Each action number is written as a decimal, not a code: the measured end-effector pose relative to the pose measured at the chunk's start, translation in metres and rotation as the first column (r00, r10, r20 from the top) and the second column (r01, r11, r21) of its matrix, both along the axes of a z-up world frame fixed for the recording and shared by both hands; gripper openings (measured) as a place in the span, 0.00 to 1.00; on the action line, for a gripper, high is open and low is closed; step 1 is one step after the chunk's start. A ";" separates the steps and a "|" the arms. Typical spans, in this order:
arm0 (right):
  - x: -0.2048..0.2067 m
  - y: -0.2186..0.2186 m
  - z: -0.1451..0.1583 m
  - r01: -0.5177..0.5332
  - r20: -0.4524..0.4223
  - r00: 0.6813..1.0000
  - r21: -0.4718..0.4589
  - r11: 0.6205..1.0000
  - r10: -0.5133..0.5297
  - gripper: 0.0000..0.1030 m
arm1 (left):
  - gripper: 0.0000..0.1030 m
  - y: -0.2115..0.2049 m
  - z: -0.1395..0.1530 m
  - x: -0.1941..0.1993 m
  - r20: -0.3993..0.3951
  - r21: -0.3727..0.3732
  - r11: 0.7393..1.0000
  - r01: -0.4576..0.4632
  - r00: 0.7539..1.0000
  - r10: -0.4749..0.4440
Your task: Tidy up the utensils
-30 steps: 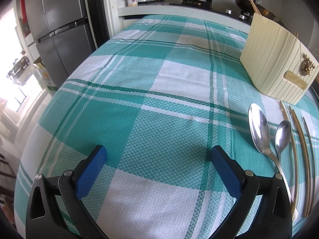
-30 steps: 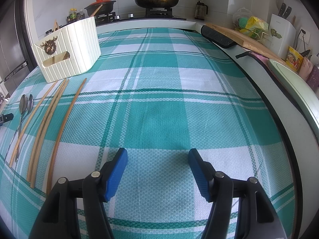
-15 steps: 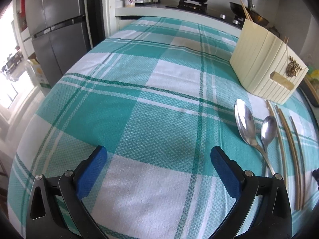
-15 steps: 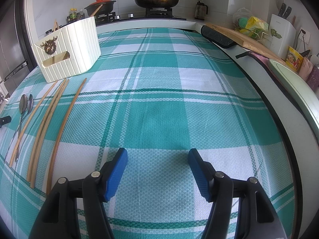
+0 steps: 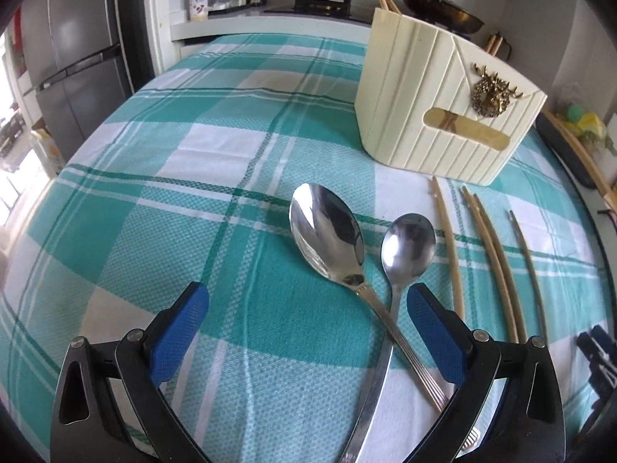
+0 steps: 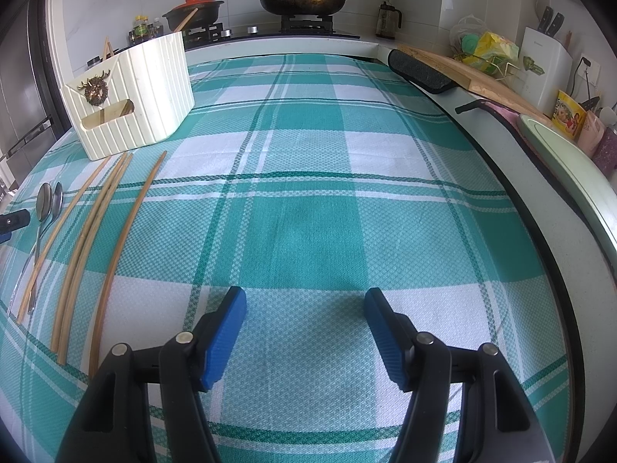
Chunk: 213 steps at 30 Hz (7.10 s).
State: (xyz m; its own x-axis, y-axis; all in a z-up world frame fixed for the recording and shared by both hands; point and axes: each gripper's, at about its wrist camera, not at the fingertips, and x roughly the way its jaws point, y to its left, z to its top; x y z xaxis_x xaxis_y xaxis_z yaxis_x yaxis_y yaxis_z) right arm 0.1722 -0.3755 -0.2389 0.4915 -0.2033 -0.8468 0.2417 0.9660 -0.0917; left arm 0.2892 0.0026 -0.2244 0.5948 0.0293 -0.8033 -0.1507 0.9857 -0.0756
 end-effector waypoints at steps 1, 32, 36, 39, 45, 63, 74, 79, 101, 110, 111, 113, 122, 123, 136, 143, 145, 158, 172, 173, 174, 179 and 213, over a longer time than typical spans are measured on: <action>0.000 0.000 0.000 0.000 0.000 1.000 0.000 1.000 0.000 0.63 | 0.99 -0.002 -0.003 0.002 -0.008 0.010 1.000 -0.009 1.000 0.009; 0.000 -0.002 0.001 0.005 0.005 1.000 0.010 1.000 -0.005 0.63 | 1.00 0.047 -0.011 -0.018 -0.125 0.062 0.987 0.146 0.983 -0.137; 0.005 0.004 0.008 -0.023 0.035 0.999 0.207 0.978 0.016 0.63 | 1.00 0.047 -0.011 -0.022 -0.094 0.069 0.986 0.154 0.985 -0.148; 0.024 0.036 0.010 -0.128 0.024 0.992 0.283 0.951 0.126 0.46 | 1.00 0.048 -0.012 -0.024 -0.066 0.070 0.984 0.166 0.985 -0.162; 0.058 0.094 0.000 -0.281 -0.043 0.954 0.214 0.936 0.297 0.32 | 1.00 0.048 -0.012 -0.029 -0.030 0.073 0.981 0.178 0.984 -0.176; 0.026 0.060 0.006 -0.184 -0.199 0.958 0.125 0.975 0.206 0.31 | 1.00 0.073 -0.011 -0.036 -0.094 0.077 0.969 0.236 0.969 -0.228; 0.059 0.066 -0.002 -0.311 -0.291 0.897 0.117 0.943 0.332 0.44 | 0.99 0.036 -0.010 0.000 -0.151 0.059 0.913 0.403 0.908 -0.391; 0.085 0.067 -0.005 -0.318 -0.299 0.890 0.132 0.939 0.344 0.44 | 0.91 0.017 -0.007 0.028 -0.157 0.055 0.893 0.447 0.887 -0.434; 0.076 0.069 0.121 -0.309 0.121 0.950 0.229 0.923 0.288 0.06 | 0.40 0.045 0.112 -0.025 0.171 -0.013 0.884 0.467 0.872 -0.459; 0.040 0.073 0.167 -0.328 0.281 0.922 0.204 0.923 0.266 0.06 | 0.40 0.056 0.151 -0.055 0.286 -0.054 0.887 0.459 0.858 -0.427; 0.040 0.074 0.169 -0.328 0.290 0.920 0.202 0.923 0.264 0.06 | 0.40 0.056 0.153 -0.056 0.290 -0.054 0.889 0.455 0.859 -0.422; 0.037 0.073 0.174 -0.330 0.309 0.915 0.200 0.923 0.260 0.06 | 0.40 0.057 0.158 -0.056 0.298 -0.063 0.888 0.455 0.858 -0.418; 0.047 0.070 0.204 -0.337 0.369 0.893 0.166 0.927 0.258 0.06 | 0.40 0.052 0.192 -0.051 0.345 -0.084 0.866 0.494 0.829 -0.439; 0.051 0.070 0.208 -0.338 0.376 0.889 0.157 0.928 0.261 0.06 | 0.40 0.052 0.200 -0.049 0.359 -0.086 0.864 0.497 0.824 -0.438; 0.145 0.089 0.290 -0.348 0.594 0.752 -0.010 0.937 0.286 0.06 | 0.40 0.036 0.304 0.043 0.623 -0.105 0.895 0.434 0.730 -0.281; 0.214 0.106 0.239 -0.367 0.526 0.789 -0.014 0.930 0.319 0.06 | 0.40 0.019 0.254 0.125 0.523 -0.160 0.910 0.383 0.814 -0.252; 0.233 0.108 0.212 -0.375 0.456 0.827 0.013 0.927 0.328 0.06 | 0.40 0.016 0.229 0.144 0.463 -0.179 0.913 0.366 0.850 -0.250; 0.288 0.083 0.122 -0.280 0.228 0.945 0.194 0.940 0.234 0.20 | 0.43 0.000 0.139 0.200 0.198 -0.196 0.939 0.282 0.949 -0.244; 0.090 0.053 0.071 -0.256 -0.001 0.966 0.082 0.963 0.257 0.45 | 0.80 0.101 0.052 0.004 0.036 -0.155 0.955 0.253 0.967 -0.250; 0.075 0.053 0.056 -0.239 -0.028 0.970 0.081 0.968 0.242 0.45 | 0.80 0.104 0.039 -0.009 0.024 -0.153 0.961 0.229 0.973 -0.228; 0.060 0.054 0.042 -0.225 -0.049 0.972 0.073 0.972 0.229 0.45 | 0.80 0.106 0.029 -0.021 0.019 -0.152 0.966 0.210 0.978 -0.210; 0.009 0.062 0.018 -0.160 -0.021 0.987 0.061 0.985 0.161 0.45 | 0.80 0.102 0.004 -0.050 0.033 -0.111 0.982 0.151 0.988 -0.148; -0.013 0.071 0.000 -0.114 0.017 0.993 0.054 0.992 0.113 0.51 | 0.87 0.084 -0.010 -0.056 0.039 0.003 0.985 0.170 0.985 -0.170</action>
State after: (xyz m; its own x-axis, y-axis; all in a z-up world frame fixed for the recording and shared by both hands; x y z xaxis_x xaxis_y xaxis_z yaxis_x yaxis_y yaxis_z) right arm 0.1595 -0.3040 -0.2391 0.5204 -0.0995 -0.8481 0.1312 0.9907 -0.0358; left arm 0.2333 0.0862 -0.2341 0.6217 -0.0749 -0.7797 0.0221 0.9967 -0.0782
